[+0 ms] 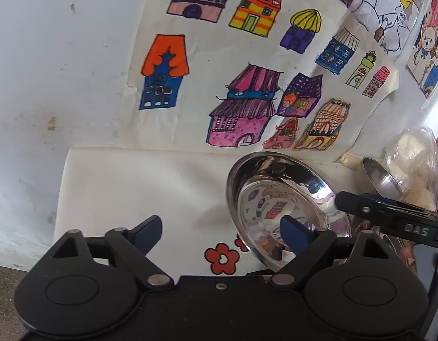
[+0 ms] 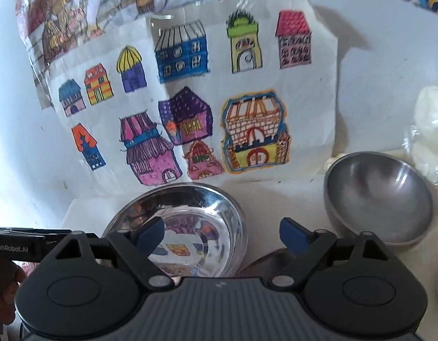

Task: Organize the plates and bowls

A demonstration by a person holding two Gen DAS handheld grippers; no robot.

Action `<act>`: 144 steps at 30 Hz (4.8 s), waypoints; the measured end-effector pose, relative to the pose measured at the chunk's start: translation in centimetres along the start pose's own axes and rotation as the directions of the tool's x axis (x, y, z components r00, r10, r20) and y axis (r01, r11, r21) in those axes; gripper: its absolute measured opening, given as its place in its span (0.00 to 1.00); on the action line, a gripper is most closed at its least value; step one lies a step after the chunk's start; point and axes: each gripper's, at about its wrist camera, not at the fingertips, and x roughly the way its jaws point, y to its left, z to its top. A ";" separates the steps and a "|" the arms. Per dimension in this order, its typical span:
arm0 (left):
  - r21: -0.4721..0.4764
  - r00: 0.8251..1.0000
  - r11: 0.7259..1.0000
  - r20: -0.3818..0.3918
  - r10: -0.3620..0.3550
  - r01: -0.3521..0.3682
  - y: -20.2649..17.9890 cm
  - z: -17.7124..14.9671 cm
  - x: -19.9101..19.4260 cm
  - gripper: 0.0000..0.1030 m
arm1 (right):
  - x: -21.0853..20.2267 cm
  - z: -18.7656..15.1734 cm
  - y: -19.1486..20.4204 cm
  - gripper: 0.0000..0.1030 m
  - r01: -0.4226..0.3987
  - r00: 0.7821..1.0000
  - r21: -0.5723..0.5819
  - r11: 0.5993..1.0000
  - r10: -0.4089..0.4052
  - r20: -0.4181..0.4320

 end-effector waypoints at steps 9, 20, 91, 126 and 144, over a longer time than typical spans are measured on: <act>-0.025 0.999 0.999 -0.020 -0.025 0.024 -0.2 0.2 0.8 0.65 | 2.6 0.3 0.6 0.72 0.004 0.997 -0.008 1.000 -0.004 -0.071; -0.047 0.996 0.997 -0.053 -0.066 0.063 -0.2 0.2 1.8 0.27 | 4.2 0.2 0.6 0.49 0.044 0.992 -0.021 0.999 -0.046 -0.119; 0.078 0.999 0.997 0.047 -0.010 0.006 2.1 -8.5 -10.9 0.11 | -10.6 -9.2 8.2 0.15 0.024 1.000 0.070 0.997 -0.023 -0.018; 0.107 0.966 0.975 0.192 0.171 -0.194 -0.4 -7.9 -11.7 0.99 | -10.5 -9.6 9.3 0.83 0.142 0.990 0.015 0.990 -0.143 0.020; 0.195 0.977 0.971 0.190 0.099 -0.136 -8.3 -6.5 -8.7 0.99 | -13.6 -9.8 3.5 1.00 0.361 0.918 0.135 0.923 -0.378 0.123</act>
